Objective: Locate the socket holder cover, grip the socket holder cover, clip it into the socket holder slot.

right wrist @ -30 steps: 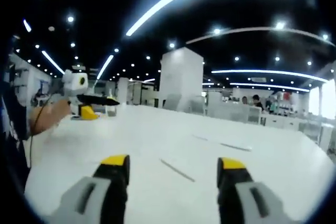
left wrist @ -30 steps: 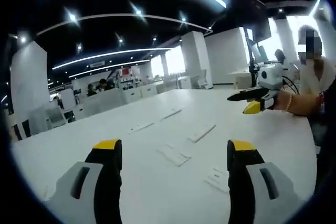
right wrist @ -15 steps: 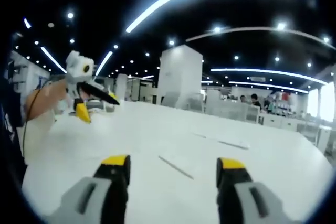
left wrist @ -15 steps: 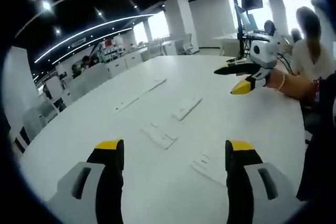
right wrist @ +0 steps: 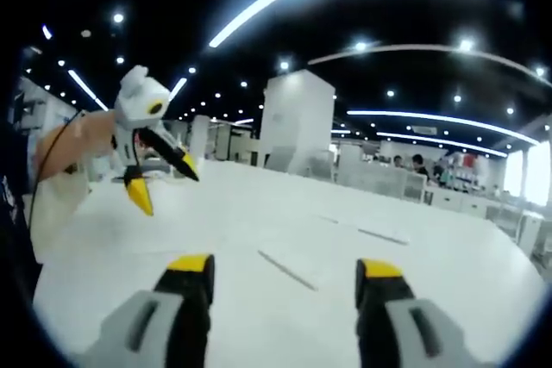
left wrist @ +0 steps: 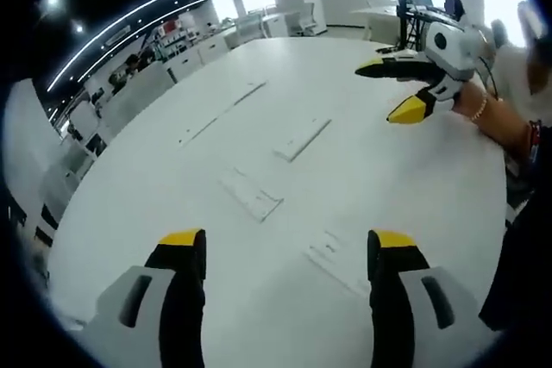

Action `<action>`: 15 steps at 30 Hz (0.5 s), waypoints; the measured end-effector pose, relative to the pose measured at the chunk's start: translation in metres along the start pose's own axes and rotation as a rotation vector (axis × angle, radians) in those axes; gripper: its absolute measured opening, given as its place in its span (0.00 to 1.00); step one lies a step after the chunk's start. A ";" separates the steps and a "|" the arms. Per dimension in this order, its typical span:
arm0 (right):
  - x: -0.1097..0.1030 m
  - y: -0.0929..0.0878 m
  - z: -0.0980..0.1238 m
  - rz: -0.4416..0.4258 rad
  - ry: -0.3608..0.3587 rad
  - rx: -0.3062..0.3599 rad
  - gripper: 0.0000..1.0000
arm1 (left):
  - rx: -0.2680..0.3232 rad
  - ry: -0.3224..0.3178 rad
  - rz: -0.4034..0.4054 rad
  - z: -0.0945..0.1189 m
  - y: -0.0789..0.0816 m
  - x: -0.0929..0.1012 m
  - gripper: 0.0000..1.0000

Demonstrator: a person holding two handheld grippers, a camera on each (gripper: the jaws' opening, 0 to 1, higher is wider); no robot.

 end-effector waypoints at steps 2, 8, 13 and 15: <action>0.001 0.001 0.000 0.003 -0.003 -0.002 0.67 | -0.018 -0.003 0.005 -0.002 0.004 0.002 0.72; 0.005 0.003 0.002 0.000 -0.013 0.002 0.67 | -0.080 -0.013 0.043 -0.006 0.013 0.009 0.66; 0.009 0.004 0.003 -0.014 -0.025 0.010 0.67 | -0.144 0.001 0.034 -0.007 0.012 0.015 0.57; 0.010 0.005 0.003 -0.018 -0.028 0.016 0.67 | -0.166 -0.006 0.051 -0.006 0.010 0.013 0.57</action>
Point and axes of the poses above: the point that each gripper's makers call its tool centre point, and the gripper's own axes: z roughly backward along the fingers, x roughly to its right, y roughly out of its top, the point moved 10 cm from there along z, roughly backward along the fingers, and after that the axes turned 5 degrees about y, right-handed, at the moved point
